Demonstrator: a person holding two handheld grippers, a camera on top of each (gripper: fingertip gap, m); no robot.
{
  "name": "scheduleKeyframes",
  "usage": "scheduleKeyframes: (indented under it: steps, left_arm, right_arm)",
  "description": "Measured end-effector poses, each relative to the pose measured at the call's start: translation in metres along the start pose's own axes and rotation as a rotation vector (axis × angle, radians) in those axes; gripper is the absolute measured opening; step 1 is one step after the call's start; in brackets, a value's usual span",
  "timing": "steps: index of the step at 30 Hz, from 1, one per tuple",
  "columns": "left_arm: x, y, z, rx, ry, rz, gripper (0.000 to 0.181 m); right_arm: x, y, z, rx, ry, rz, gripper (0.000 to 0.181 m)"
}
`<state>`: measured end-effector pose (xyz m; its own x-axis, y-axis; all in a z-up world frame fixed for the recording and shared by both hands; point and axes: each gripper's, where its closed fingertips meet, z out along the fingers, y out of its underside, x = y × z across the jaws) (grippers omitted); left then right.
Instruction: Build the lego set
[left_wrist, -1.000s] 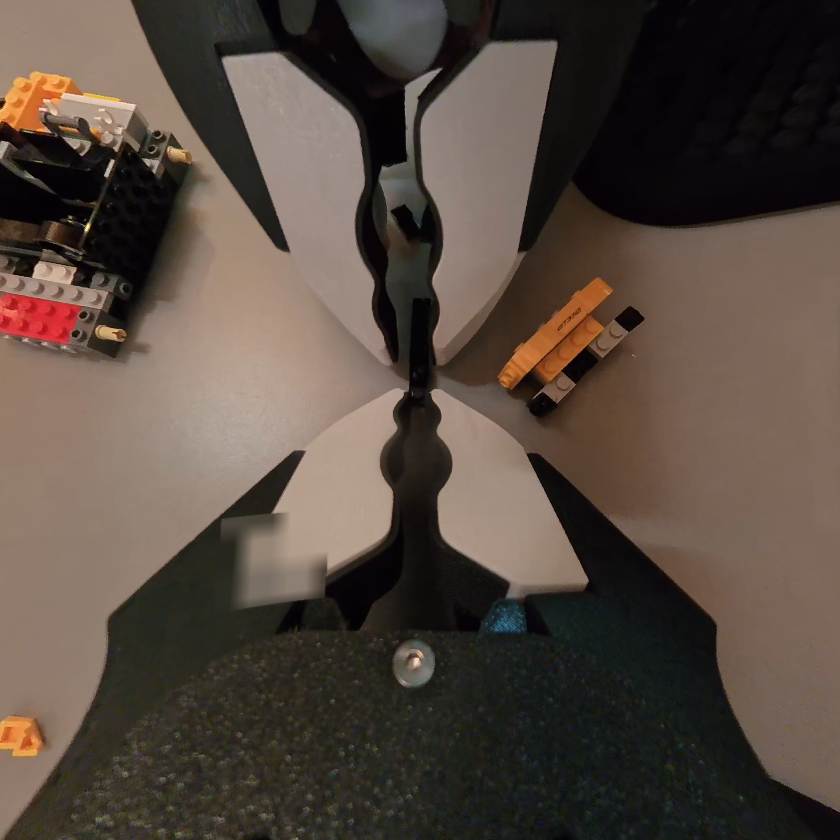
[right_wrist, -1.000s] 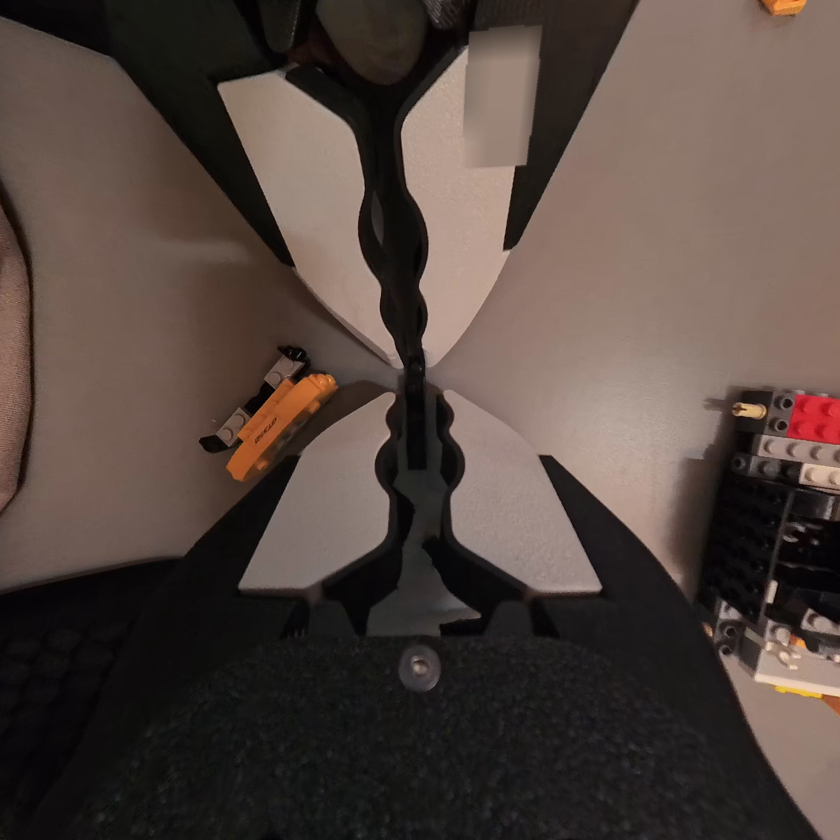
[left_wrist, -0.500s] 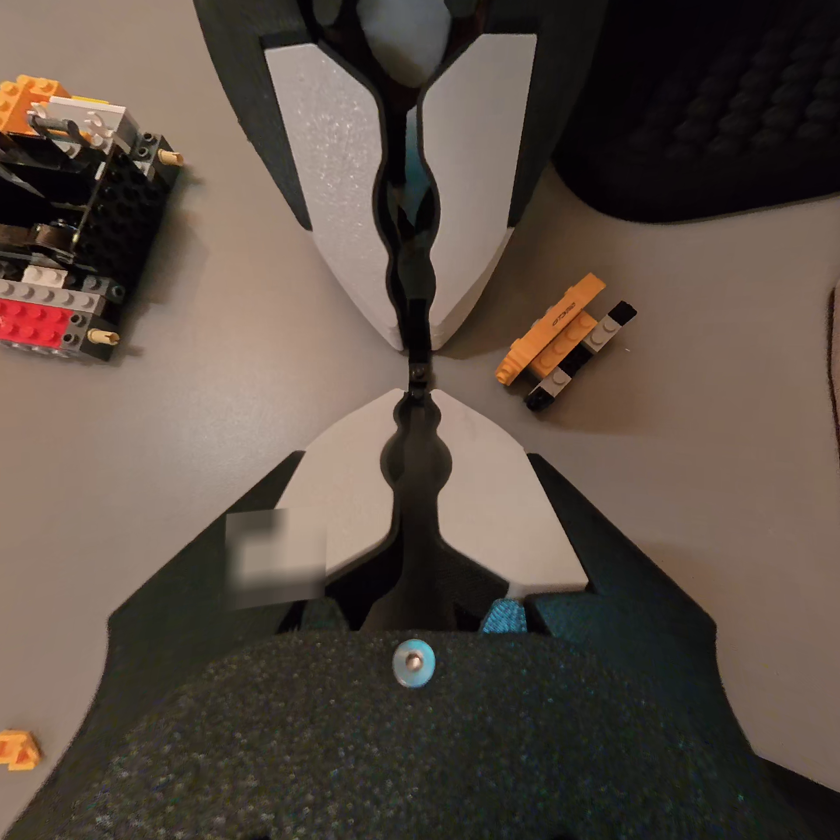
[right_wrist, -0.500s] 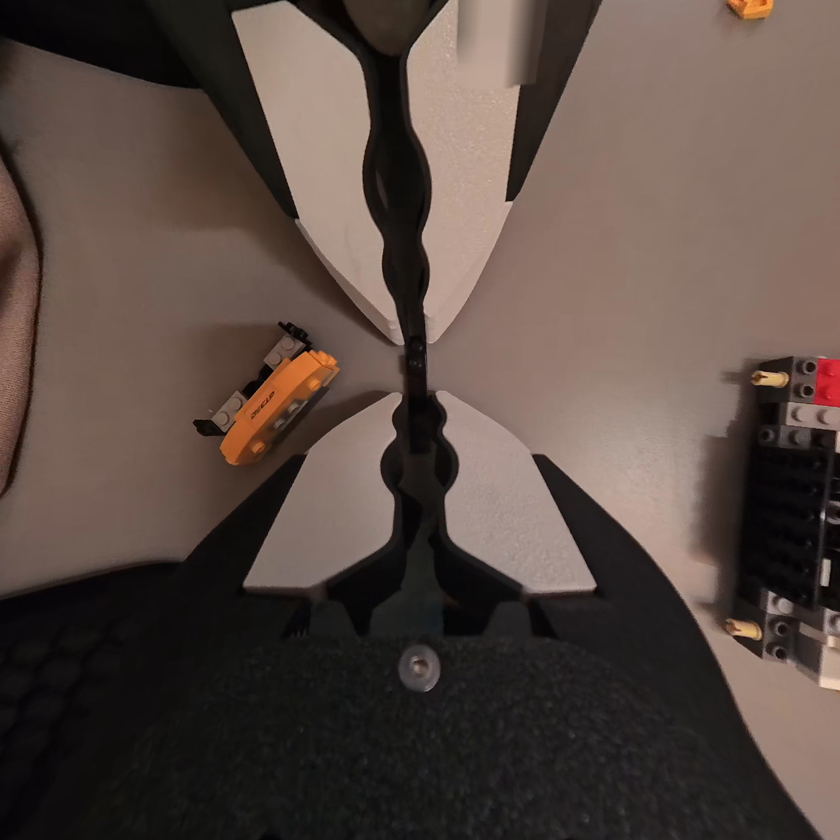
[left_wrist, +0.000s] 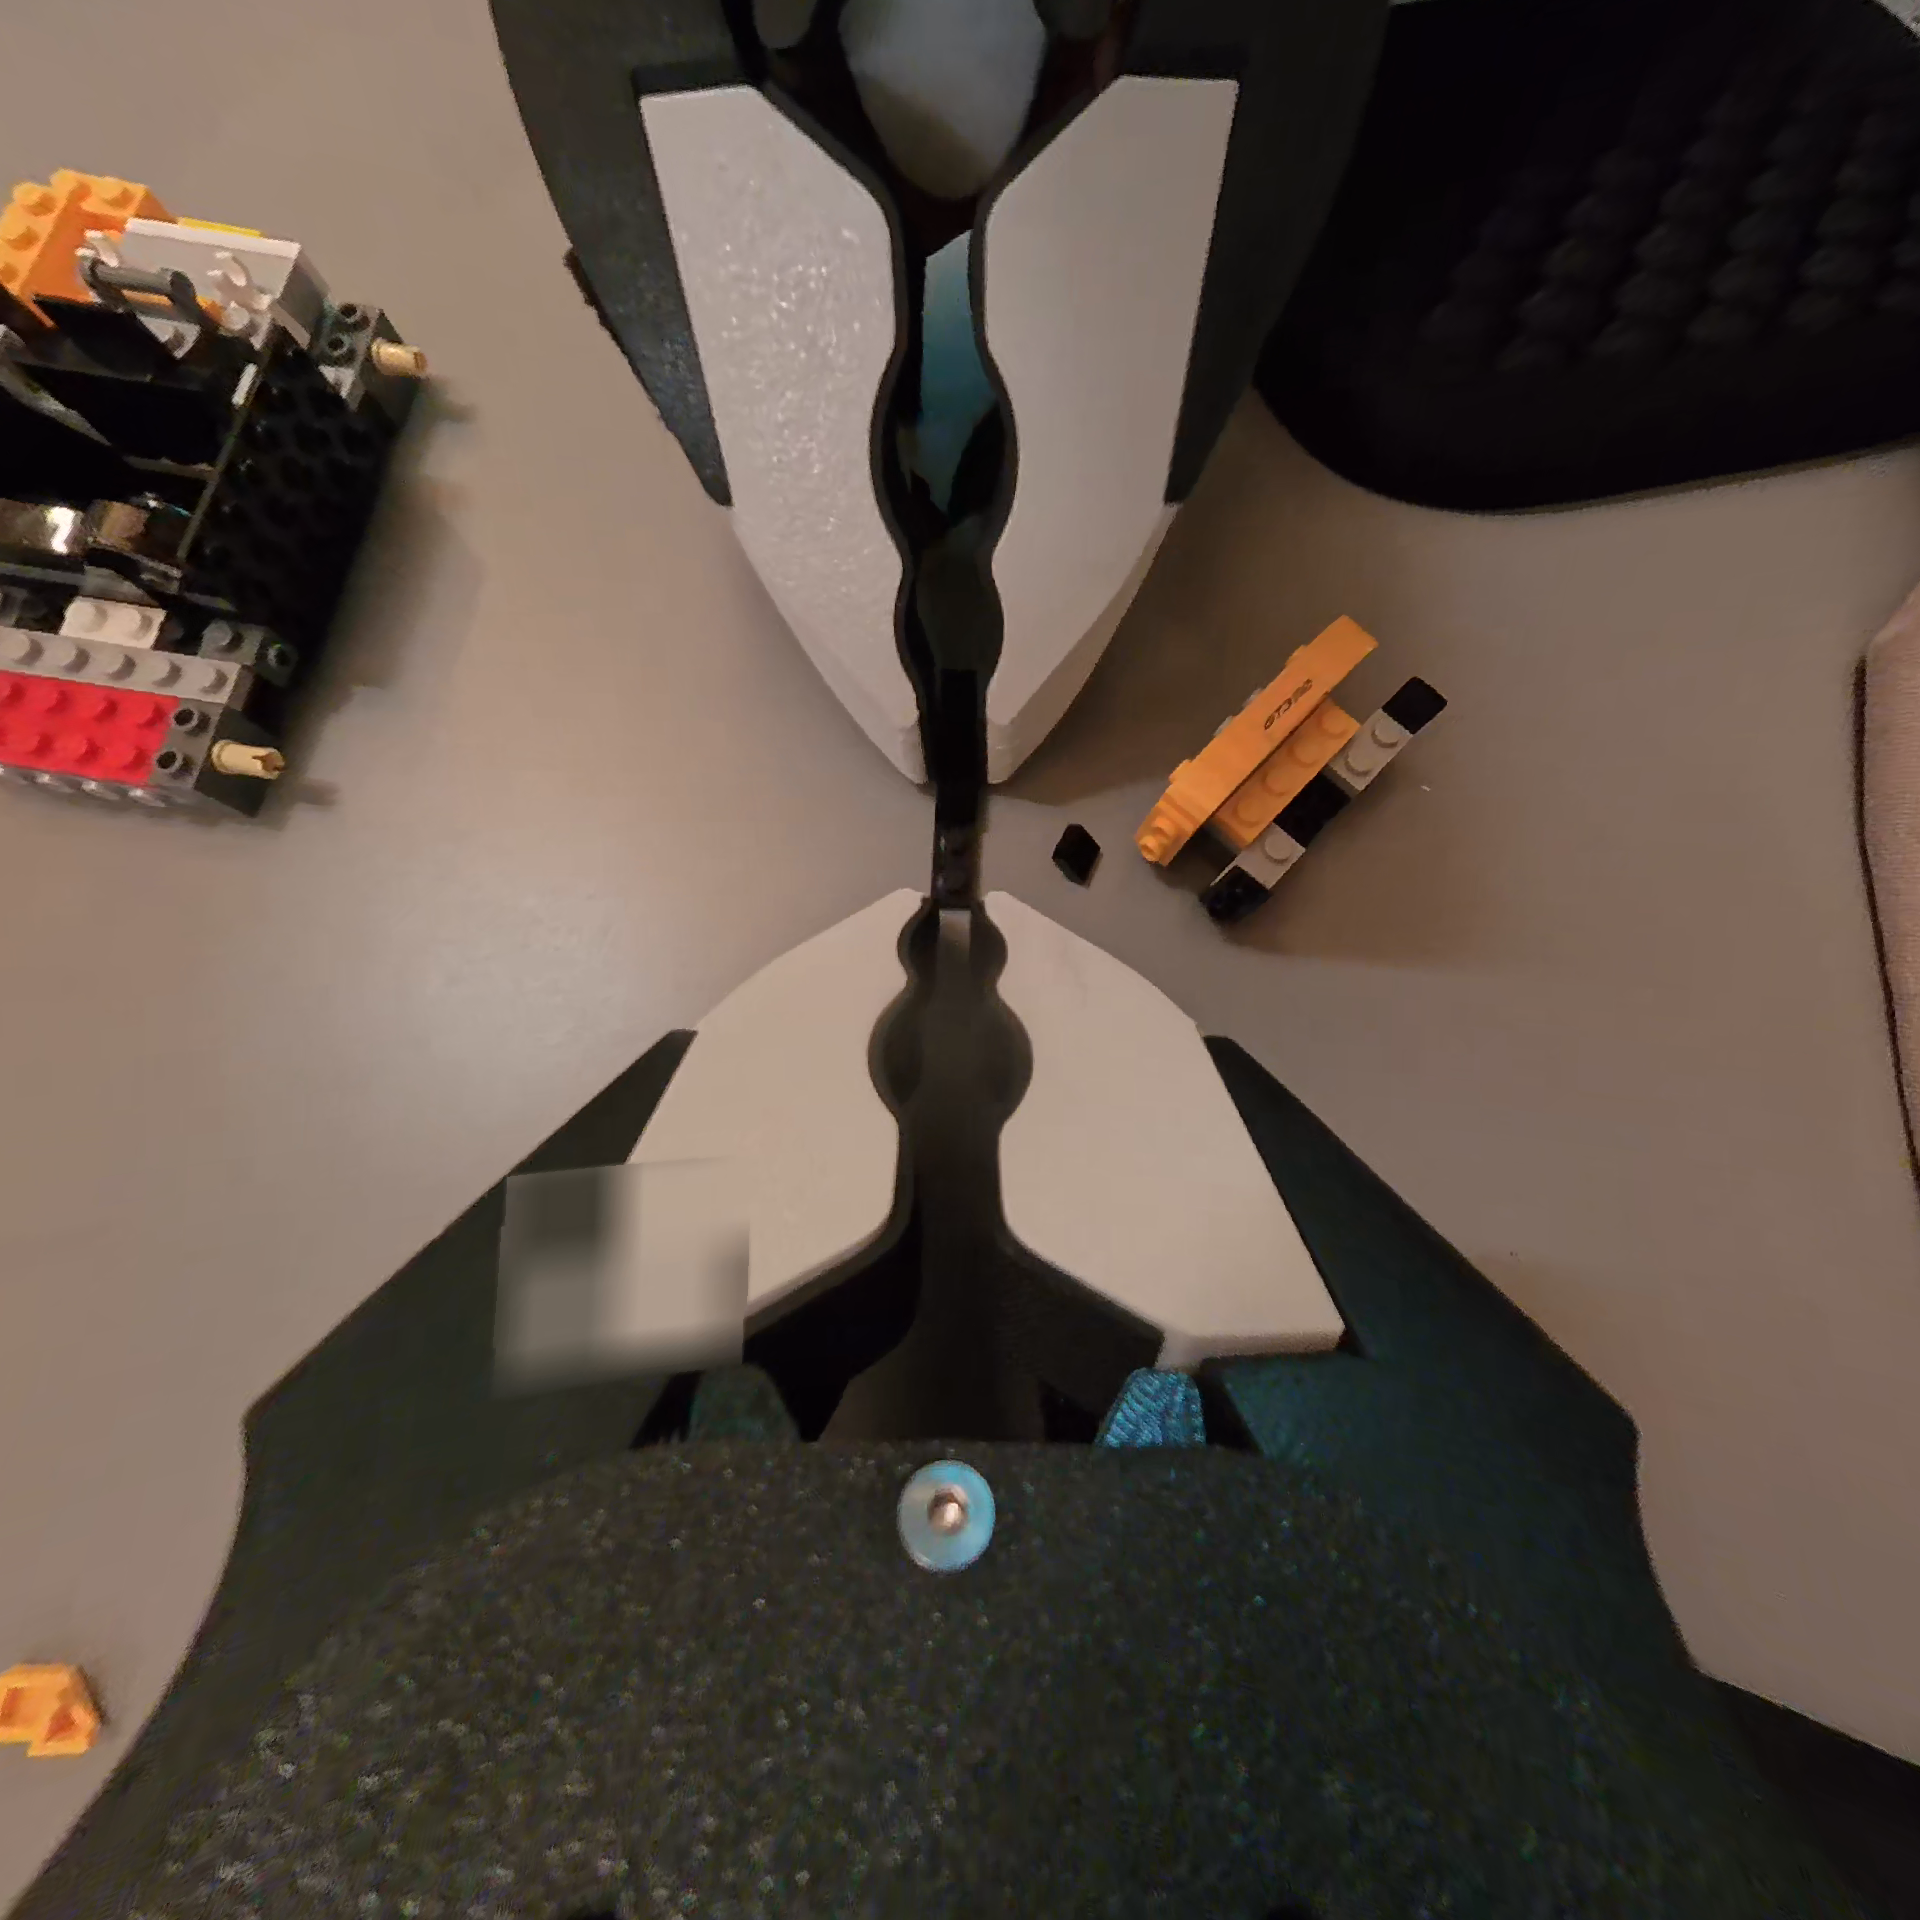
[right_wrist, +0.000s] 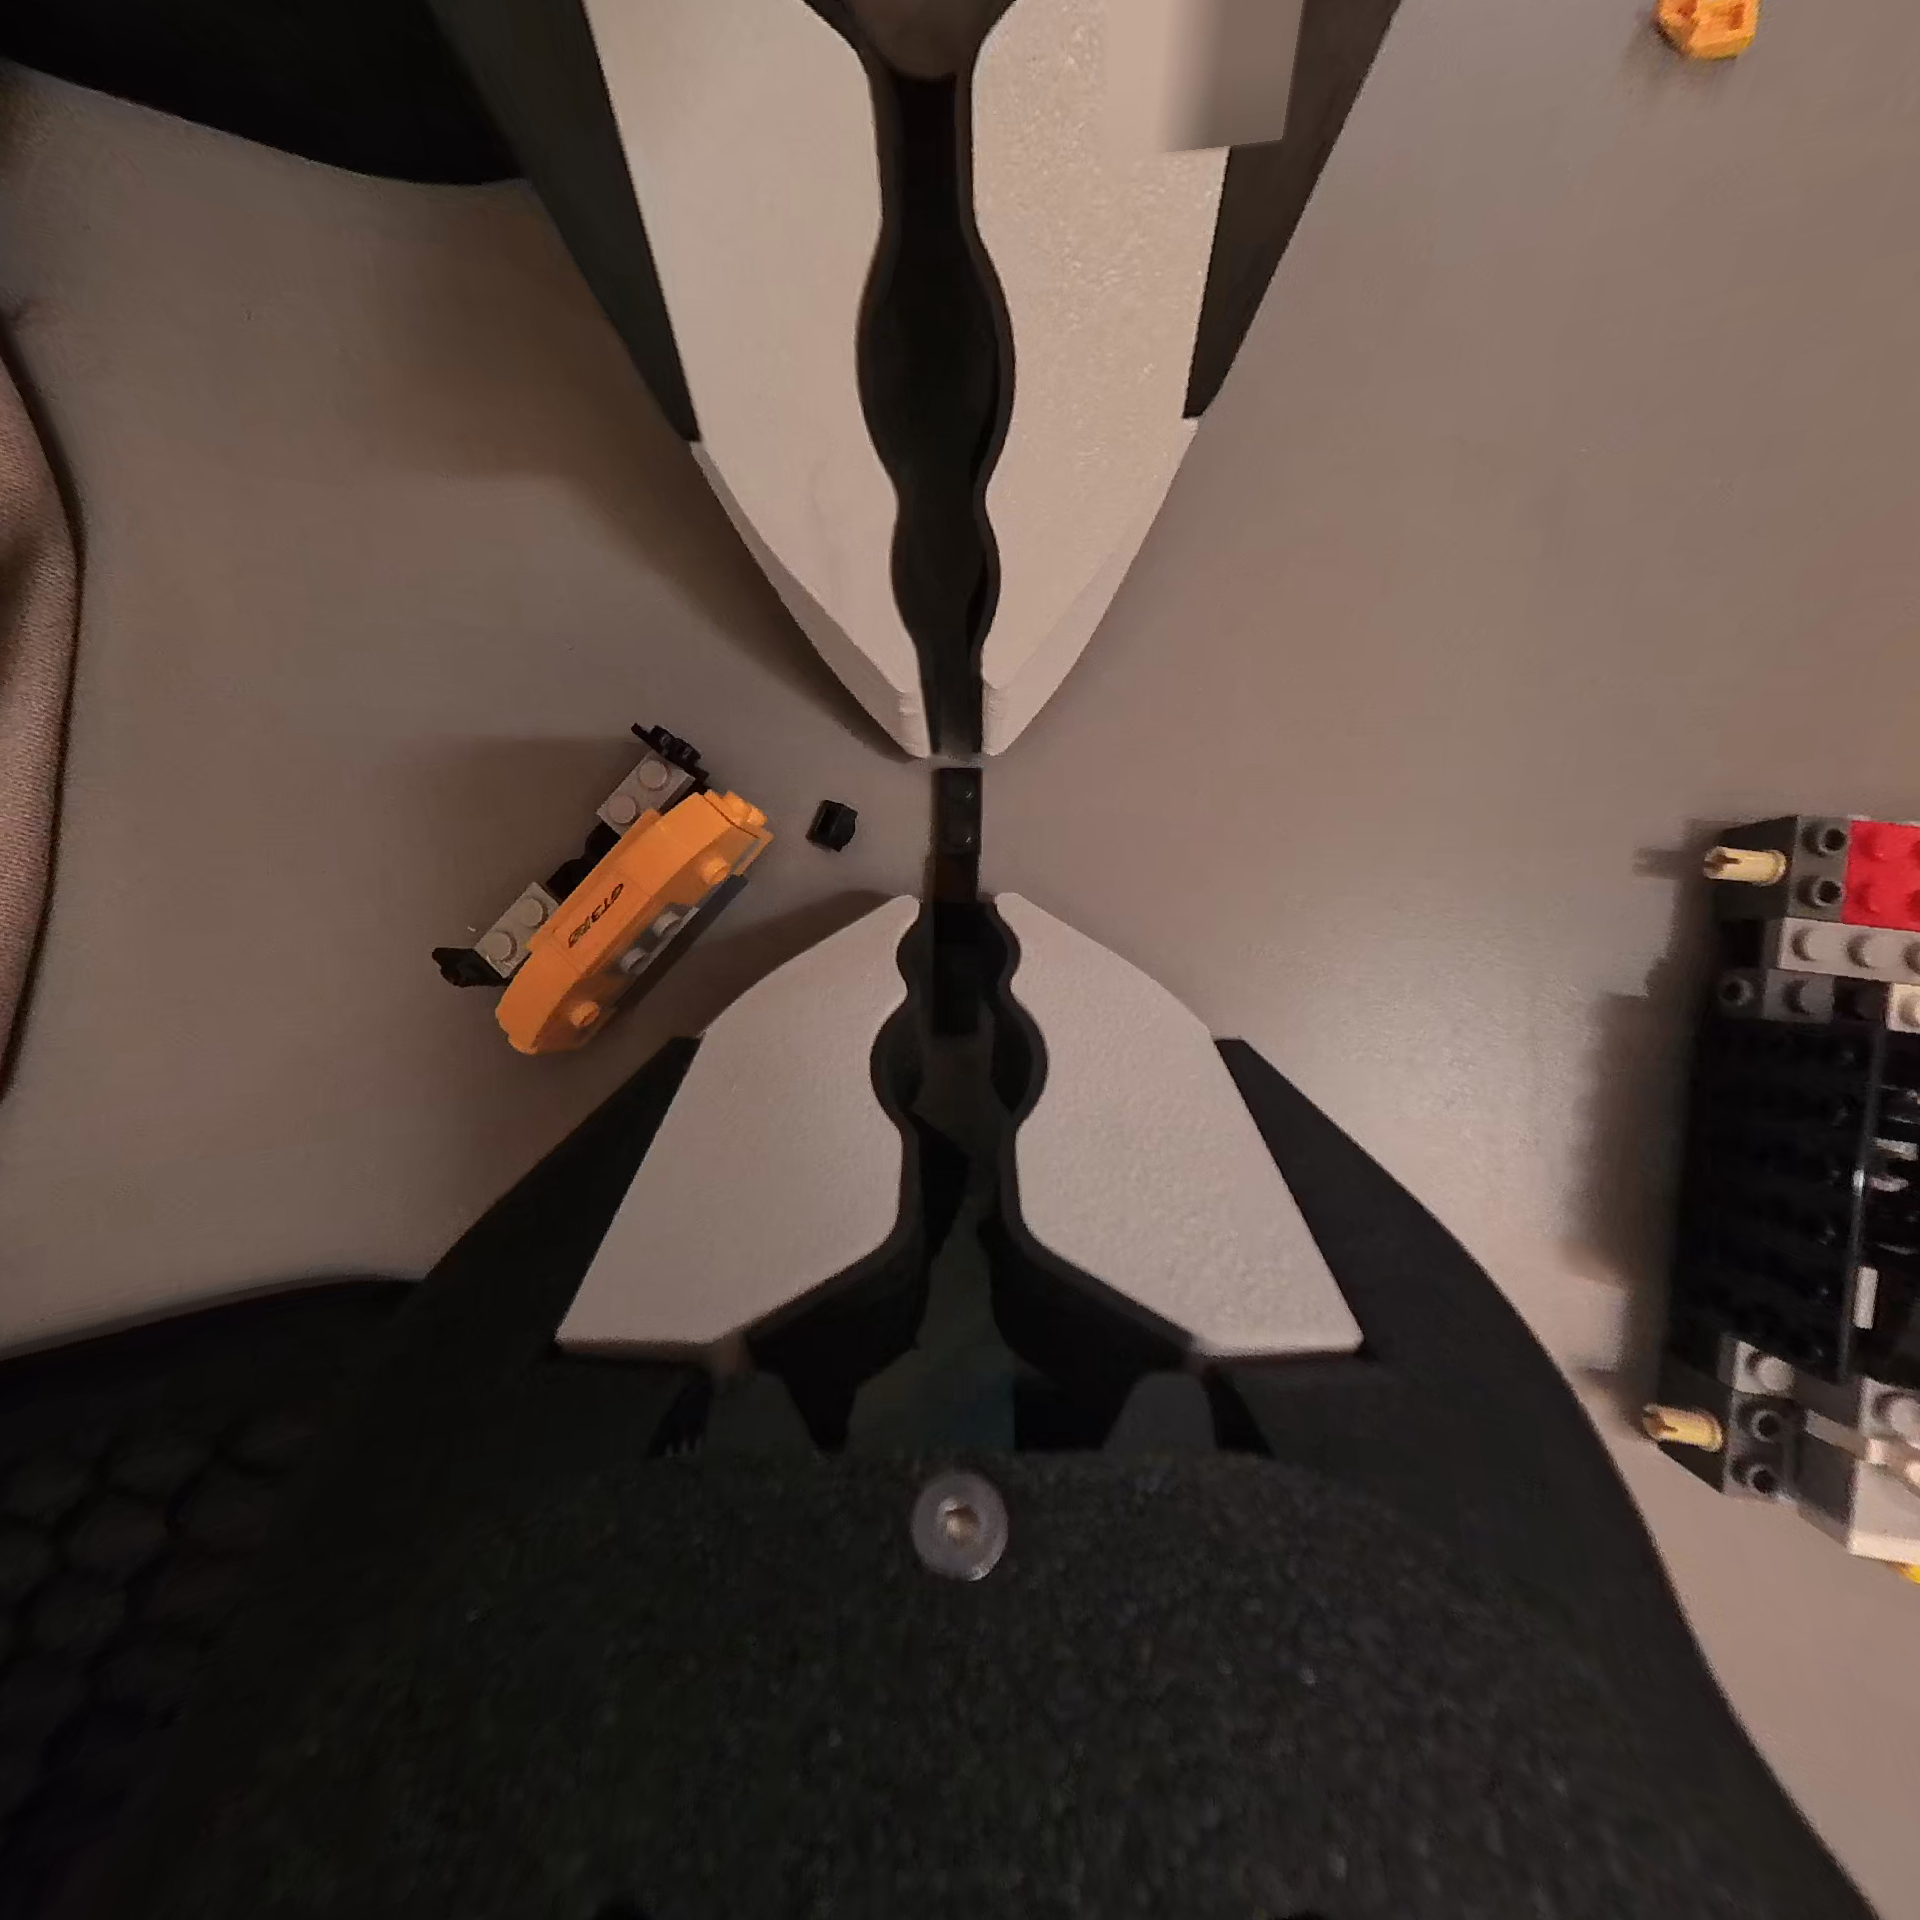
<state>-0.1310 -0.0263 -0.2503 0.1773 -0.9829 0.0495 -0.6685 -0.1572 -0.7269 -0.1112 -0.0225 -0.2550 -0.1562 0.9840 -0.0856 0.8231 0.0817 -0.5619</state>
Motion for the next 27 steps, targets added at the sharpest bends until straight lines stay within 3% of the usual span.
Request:
scheduleKeyframes:
  steps: [11, 17, 21, 27]
  left_arm:
    - [0.018, -0.009, 0.006, 0.027, 0.017, 0.185, 0.014]
    - [0.021, -0.006, 0.014, -0.011, 0.004, 0.25, 0.005]
    - [0.011, -0.015, 0.008, 0.035, -0.104, 0.351, 0.005]
    - [-0.011, -0.047, -0.02, 0.144, -0.452, 0.63, 0.005]
  right_arm:
    - [0.001, 0.001, -0.001, 0.035, 0.045, 0.004, 0.008]
    - [0.002, -0.001, -0.008, 0.086, 0.06, 0.005, 0.013]
    - [0.0, -0.009, -0.022, 0.171, 0.025, 0.043, 0.013]
    - [-0.006, -0.026, -0.029, 0.314, -0.116, 0.195, 0.016]
